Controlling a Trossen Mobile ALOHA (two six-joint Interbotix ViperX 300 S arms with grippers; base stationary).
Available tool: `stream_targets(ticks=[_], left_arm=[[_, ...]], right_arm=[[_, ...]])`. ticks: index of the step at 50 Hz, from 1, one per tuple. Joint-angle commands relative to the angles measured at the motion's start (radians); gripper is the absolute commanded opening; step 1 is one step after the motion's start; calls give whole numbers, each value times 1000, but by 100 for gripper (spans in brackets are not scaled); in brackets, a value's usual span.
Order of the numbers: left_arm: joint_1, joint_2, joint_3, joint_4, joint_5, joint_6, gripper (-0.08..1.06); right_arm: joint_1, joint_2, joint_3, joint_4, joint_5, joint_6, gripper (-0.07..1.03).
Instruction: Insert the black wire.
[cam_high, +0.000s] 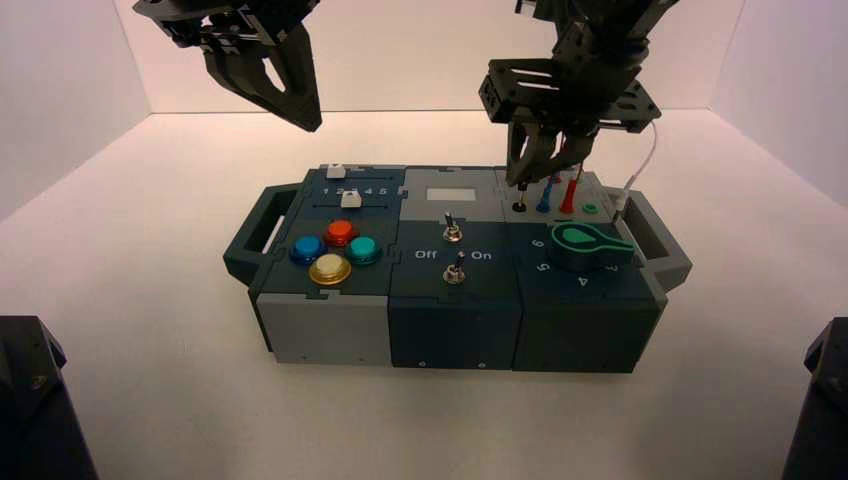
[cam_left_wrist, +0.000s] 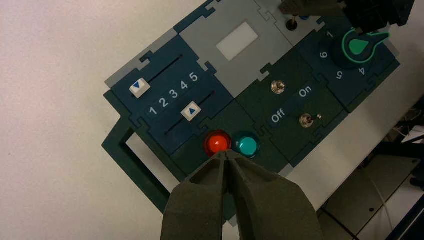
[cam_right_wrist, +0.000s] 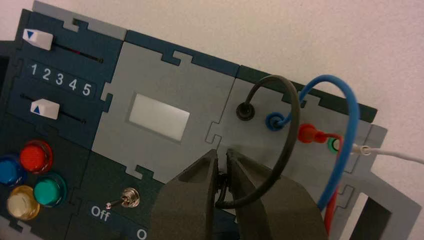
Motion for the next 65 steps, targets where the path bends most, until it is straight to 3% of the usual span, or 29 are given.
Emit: stream_targets(ticks=[1,20,65], left_arm=[[-3,-11,-29,2,-3,3,-3],[-3,-11,-29,2,-3,3,-3],[-3,-12,-29,2,-3,3,-3]], right_arm=[[3,-2,-14,5,-5,2,-2],[9,0,-8,6,-12,2,-2],[100,-20,15,25,3,6,-2]])
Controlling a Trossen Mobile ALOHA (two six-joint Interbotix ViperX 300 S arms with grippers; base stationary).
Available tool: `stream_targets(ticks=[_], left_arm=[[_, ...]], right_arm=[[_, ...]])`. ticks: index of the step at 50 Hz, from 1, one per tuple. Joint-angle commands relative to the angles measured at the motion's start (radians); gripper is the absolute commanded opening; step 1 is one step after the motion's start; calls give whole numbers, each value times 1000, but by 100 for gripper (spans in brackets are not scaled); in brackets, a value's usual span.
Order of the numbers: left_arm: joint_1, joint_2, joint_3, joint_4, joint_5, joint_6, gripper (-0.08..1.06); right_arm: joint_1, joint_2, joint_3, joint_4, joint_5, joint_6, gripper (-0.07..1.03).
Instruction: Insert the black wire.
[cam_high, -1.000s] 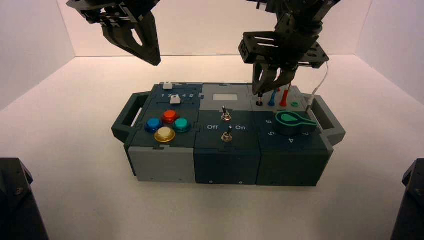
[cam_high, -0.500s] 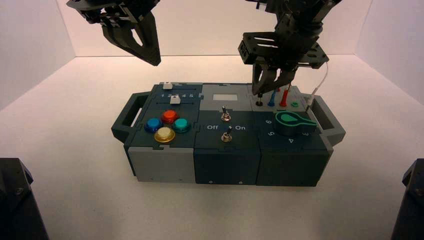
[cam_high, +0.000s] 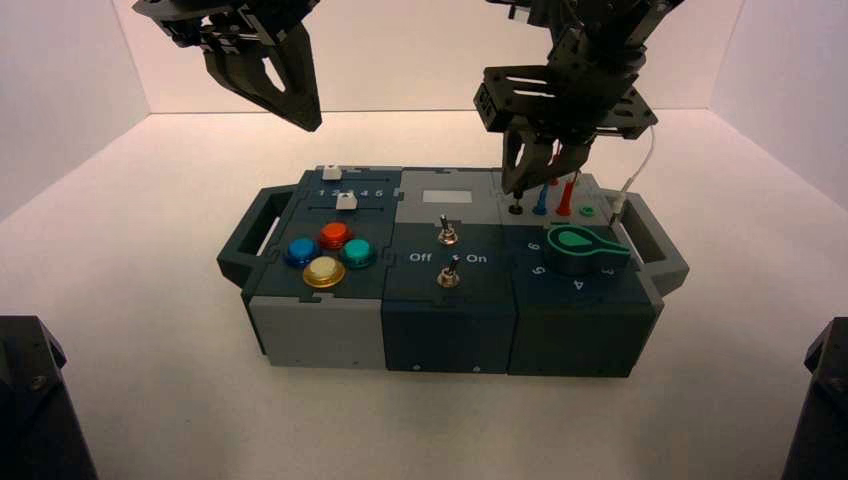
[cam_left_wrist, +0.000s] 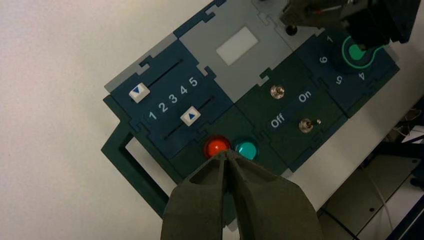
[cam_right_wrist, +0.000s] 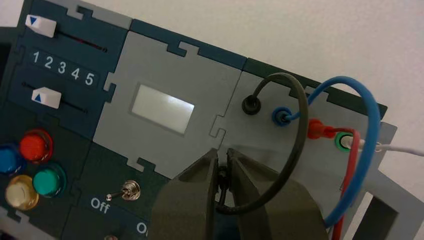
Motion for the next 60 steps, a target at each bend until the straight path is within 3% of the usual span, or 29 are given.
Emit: stream_targets(ticks=[1,60], left_arm=[[-3,-12,-31,2,-3,3,-3],[-3,-18,-29,5,-8,3,-3]], right_arm=[[57,-11,-3,17,9,6,-2],[127,64,-18,-18,28,3,-2]])
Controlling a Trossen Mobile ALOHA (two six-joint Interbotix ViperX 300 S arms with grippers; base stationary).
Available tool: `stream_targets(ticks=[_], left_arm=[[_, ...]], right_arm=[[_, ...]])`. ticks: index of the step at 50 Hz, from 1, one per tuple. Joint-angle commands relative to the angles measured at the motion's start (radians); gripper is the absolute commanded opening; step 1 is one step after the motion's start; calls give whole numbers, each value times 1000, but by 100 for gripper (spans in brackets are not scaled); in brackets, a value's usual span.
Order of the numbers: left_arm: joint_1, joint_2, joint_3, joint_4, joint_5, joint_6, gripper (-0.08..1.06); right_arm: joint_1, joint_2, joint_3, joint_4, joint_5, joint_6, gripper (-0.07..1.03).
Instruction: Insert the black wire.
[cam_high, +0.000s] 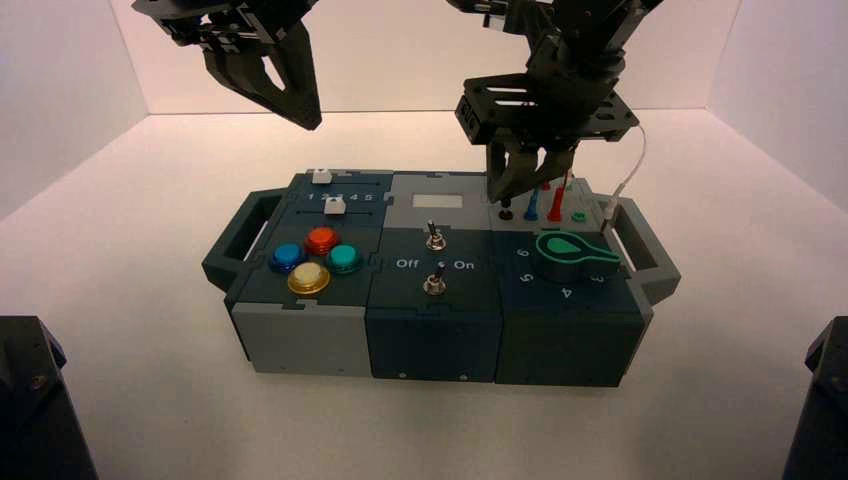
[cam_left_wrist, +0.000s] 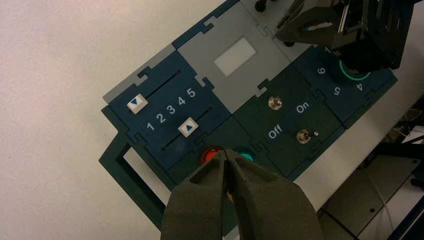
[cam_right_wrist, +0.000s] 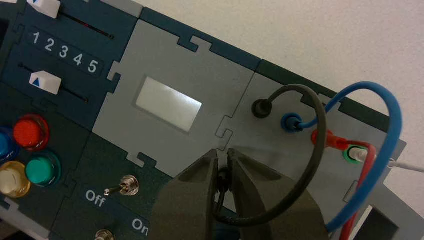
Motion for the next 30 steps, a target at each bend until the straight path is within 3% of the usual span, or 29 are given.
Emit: stream_targets(ticks=[1,30], left_arm=[[-3,-12,-29,2,-6,3,-3],[-3,-25,-29,2,-8,3,-3]], right_arm=[[72,20,6,8,14,3,-2],[83,-21,8,5,112,2,-2]])
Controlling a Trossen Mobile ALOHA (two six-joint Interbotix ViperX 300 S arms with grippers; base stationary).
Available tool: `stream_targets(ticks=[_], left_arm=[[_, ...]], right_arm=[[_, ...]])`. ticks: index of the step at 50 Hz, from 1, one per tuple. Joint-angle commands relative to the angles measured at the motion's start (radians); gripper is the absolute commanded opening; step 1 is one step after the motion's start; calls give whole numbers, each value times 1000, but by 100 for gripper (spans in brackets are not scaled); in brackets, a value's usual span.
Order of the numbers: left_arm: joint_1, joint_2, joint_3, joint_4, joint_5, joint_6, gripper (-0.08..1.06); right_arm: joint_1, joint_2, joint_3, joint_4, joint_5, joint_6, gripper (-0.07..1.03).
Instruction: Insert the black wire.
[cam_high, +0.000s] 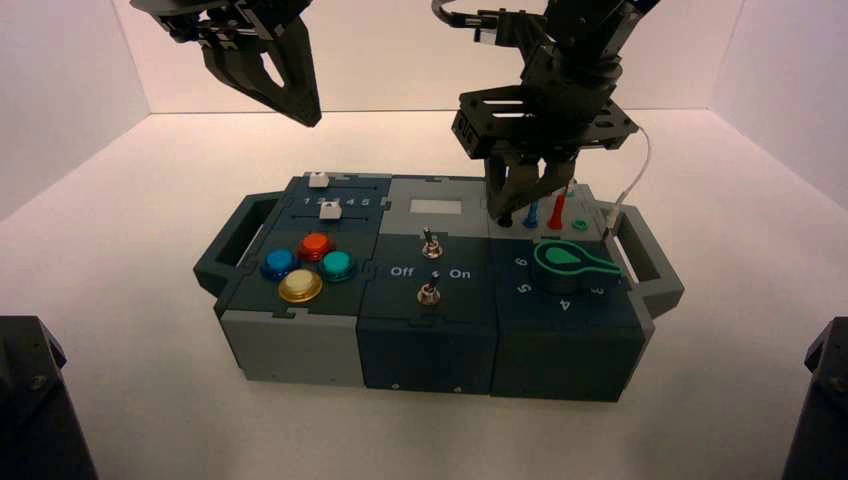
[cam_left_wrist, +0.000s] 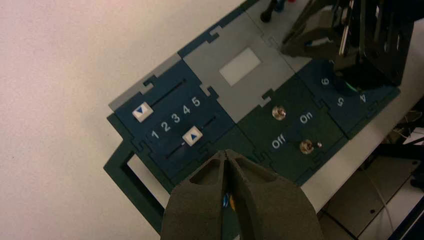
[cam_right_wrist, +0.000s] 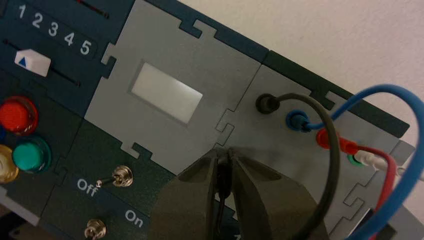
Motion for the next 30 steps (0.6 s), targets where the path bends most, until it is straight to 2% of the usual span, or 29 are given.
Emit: stream_targets(ticks=[1,30], left_arm=[[-5,-15,-29,2,-9,3,-3],[-3,-15,-26,5,-11,3,-3]], right_arm=[[43,-21,9,6,37,3,-2],[40,54,-26,0,55,3,-2]])
